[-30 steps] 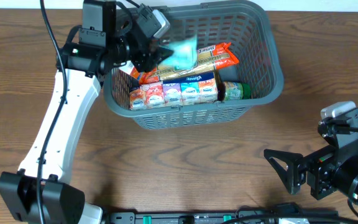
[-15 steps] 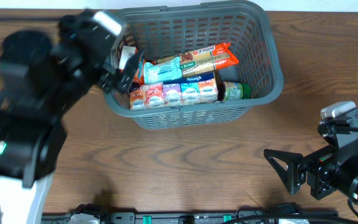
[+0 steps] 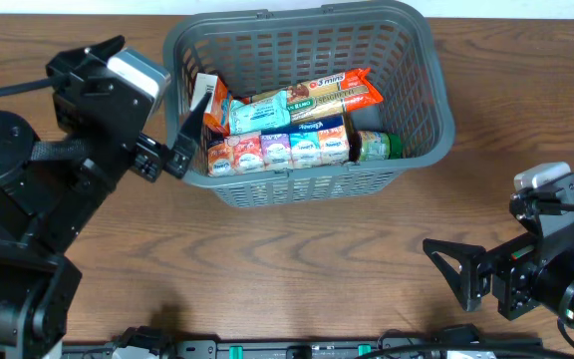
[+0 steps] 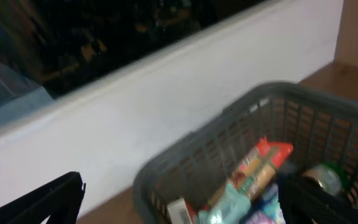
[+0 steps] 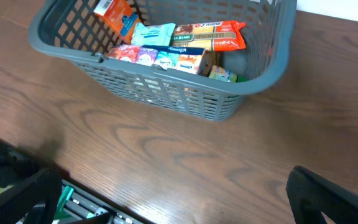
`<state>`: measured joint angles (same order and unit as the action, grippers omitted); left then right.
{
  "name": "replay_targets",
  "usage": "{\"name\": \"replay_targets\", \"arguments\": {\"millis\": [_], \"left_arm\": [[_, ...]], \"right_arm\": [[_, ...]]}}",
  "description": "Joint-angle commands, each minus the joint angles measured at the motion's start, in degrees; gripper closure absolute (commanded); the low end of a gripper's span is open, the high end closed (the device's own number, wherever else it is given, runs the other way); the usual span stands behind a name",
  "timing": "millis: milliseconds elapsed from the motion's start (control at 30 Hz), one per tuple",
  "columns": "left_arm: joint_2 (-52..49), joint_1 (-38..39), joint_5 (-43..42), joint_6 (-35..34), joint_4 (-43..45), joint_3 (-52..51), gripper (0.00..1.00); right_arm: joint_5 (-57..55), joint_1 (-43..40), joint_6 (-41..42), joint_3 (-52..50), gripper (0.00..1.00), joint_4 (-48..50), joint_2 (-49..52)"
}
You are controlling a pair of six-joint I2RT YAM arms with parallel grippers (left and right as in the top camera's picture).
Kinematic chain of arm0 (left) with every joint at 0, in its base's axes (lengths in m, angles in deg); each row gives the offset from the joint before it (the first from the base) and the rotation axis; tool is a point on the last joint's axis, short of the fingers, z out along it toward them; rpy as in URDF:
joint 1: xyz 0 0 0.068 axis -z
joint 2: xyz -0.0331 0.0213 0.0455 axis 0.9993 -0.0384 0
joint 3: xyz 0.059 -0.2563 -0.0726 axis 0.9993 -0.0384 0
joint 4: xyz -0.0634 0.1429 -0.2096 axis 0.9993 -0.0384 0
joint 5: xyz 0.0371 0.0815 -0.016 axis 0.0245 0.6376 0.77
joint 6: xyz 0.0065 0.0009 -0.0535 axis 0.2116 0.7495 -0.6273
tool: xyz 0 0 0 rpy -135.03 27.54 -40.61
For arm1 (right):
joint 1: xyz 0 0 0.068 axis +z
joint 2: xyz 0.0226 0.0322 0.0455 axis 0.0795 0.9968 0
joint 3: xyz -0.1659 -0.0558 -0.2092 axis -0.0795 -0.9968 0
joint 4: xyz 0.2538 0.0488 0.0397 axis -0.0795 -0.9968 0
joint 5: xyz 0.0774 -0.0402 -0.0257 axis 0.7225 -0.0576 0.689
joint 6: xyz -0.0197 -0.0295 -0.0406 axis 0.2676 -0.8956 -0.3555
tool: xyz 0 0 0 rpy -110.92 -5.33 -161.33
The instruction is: Pack container
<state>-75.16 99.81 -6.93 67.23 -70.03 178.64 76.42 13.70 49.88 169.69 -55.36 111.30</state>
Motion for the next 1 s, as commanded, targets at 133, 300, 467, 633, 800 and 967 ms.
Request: {"name": "replay_targets", "arguments": {"millis": [133,300,467,633,800,967], "left_arm": [[7.41,-3.39,6.69,-8.26,-14.21,-2.97,0.01],[18.38,-7.48,7.82,-9.11,-15.89,-13.29,0.01],[30.47,-10.64,7.89,-12.83,-12.55,-28.70,0.02],[41.20,-11.45,7.63,-18.60,-6.34,-45.16,0.02],[48.28,-11.45,7.43,-20.68,-1.27,-58.66,0.02],[52.96,-11.45,7.45,-23.15,4.90,-69.00,0.02]], "right_arm": [[-0.17,-0.02,0.70,0.52,0.01,-0.15,0.28],[-0.15,-0.02,0.70,0.52,0.01,-0.15,0.28],[-0.17,-0.02,0.70,0.52,0.01,-0.15,0.28],[-0.17,-0.02,0.70,0.52,0.01,-0.15,0.28],[-0.17,-0.02,0.70,0.52,0.01,-0.15,0.28],[-0.15,-0.02,0.70,0.52,0.01,-0.15,0.28]]}}
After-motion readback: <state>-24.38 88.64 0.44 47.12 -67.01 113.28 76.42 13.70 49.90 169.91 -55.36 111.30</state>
